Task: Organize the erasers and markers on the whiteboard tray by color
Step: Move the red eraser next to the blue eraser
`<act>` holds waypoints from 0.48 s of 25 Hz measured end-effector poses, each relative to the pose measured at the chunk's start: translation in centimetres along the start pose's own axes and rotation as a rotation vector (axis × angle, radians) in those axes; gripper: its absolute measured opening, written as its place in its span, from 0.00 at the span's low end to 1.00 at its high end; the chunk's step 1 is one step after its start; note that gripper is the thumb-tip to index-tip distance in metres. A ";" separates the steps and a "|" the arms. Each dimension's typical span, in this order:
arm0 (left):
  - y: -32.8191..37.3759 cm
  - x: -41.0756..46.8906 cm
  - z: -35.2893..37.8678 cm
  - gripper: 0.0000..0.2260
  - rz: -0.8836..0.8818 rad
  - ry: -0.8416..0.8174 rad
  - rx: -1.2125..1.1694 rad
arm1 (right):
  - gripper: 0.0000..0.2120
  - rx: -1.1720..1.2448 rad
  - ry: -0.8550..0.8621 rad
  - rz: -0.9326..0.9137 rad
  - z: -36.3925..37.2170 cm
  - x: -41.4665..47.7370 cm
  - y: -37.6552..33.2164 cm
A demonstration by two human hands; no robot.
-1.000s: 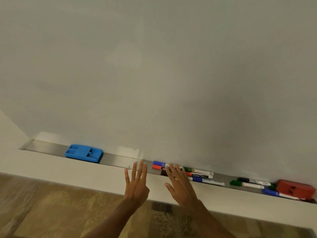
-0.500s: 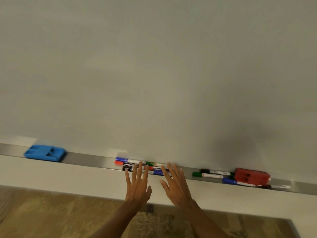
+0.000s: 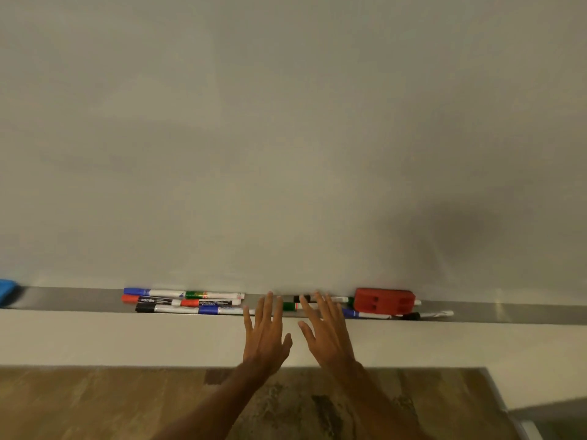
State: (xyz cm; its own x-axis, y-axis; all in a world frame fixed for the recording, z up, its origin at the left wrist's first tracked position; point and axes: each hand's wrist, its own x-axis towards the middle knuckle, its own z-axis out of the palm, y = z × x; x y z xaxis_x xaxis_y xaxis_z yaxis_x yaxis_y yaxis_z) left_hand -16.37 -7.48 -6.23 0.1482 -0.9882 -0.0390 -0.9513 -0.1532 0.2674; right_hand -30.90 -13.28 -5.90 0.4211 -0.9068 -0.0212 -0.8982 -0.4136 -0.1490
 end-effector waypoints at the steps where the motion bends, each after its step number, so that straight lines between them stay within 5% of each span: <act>1: 1.6 0.2 0.0 0.37 -0.003 -0.012 0.016 | 0.28 0.022 0.024 0.018 -0.2 -0.3 1.3; 12: 14.4 3.8 2.4 0.34 0.026 -0.050 -0.268 | 0.24 0.180 0.180 0.062 -2.5 -2.5 12.0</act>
State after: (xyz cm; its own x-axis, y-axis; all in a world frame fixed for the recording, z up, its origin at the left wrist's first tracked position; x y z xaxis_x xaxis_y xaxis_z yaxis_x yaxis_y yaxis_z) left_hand -30.20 -13.43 -4.87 0.1051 -0.9917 -0.0746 -0.8480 -0.1286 0.5142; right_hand -43.05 -16.21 -5.13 0.3224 -0.9365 0.1379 -0.8778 -0.3503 -0.3266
